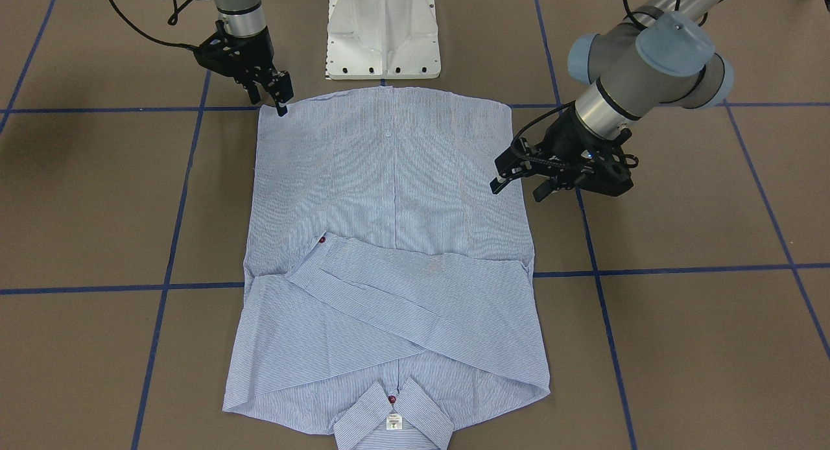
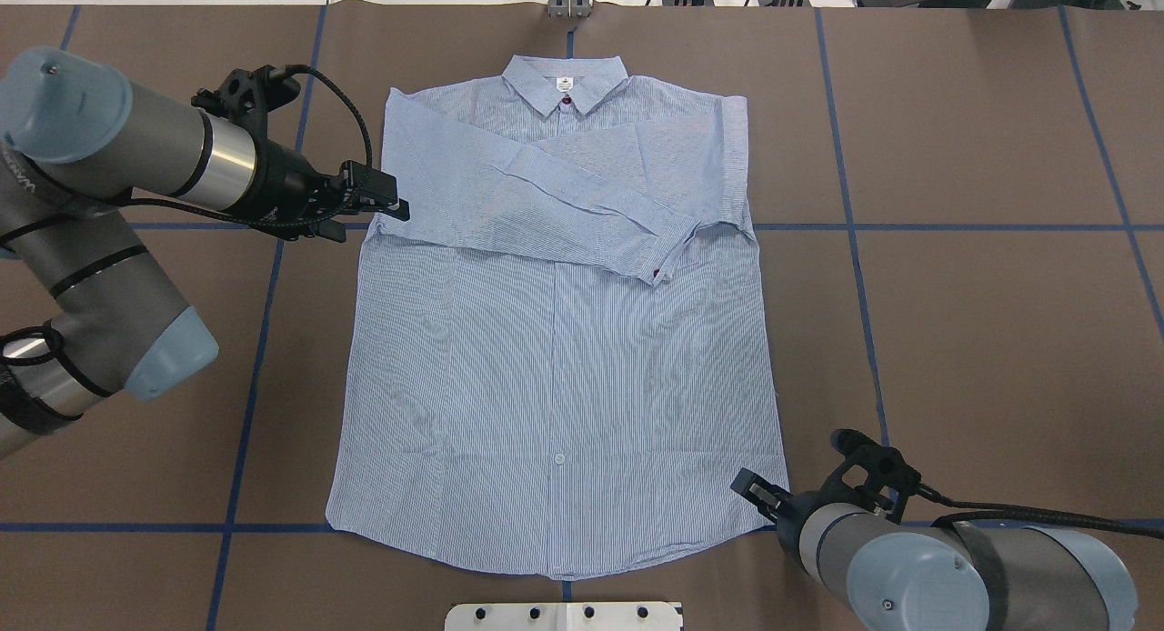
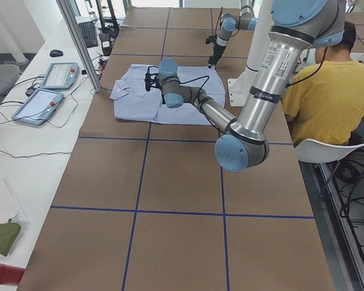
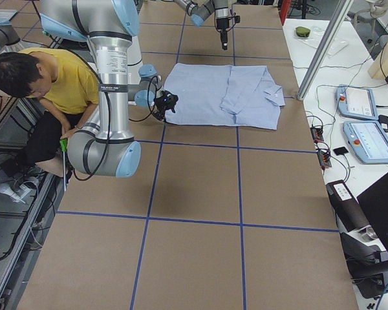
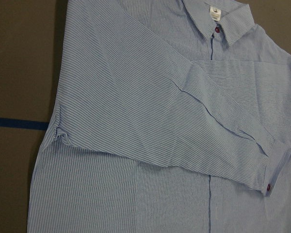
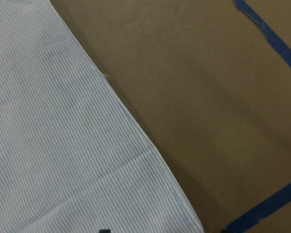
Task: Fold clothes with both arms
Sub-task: 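Release the sleeve and move both grippers to the hem corners nearest the robot, then lower both grippers and grasp the two hem corners, then lift the hem with both grippers and fold it toward the collar, then lay the hem down near the collar and open both grippers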
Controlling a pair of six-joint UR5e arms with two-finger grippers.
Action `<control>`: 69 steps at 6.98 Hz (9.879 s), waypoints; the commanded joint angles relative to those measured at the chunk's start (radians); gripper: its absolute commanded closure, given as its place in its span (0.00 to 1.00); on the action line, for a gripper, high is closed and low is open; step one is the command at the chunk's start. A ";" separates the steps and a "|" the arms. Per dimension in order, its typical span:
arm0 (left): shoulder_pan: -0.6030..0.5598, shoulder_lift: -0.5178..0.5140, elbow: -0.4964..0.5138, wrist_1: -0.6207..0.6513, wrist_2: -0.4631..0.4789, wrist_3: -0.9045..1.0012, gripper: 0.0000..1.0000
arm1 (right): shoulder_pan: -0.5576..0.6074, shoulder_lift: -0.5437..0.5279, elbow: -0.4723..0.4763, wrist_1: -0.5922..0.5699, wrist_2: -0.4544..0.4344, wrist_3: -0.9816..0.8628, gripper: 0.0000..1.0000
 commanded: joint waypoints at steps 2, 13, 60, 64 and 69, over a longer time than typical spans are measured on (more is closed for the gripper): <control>0.002 -0.002 0.006 -0.002 0.000 -0.001 0.00 | 0.000 -0.001 -0.022 -0.001 0.001 0.000 0.23; 0.359 0.358 -0.321 -0.002 0.241 -0.450 0.01 | 0.046 -0.045 0.060 -0.001 0.033 0.012 1.00; 0.001 -0.031 0.112 0.086 0.272 -0.544 1.00 | 0.579 0.536 -0.576 0.209 -0.066 -0.014 1.00; 0.002 -0.048 0.240 -0.046 0.321 -0.518 1.00 | 0.616 0.597 -0.799 0.373 -0.037 -0.015 1.00; -0.010 -0.120 0.498 -0.218 0.393 -0.412 0.79 | 0.622 0.700 -0.989 0.375 -0.031 -0.018 0.53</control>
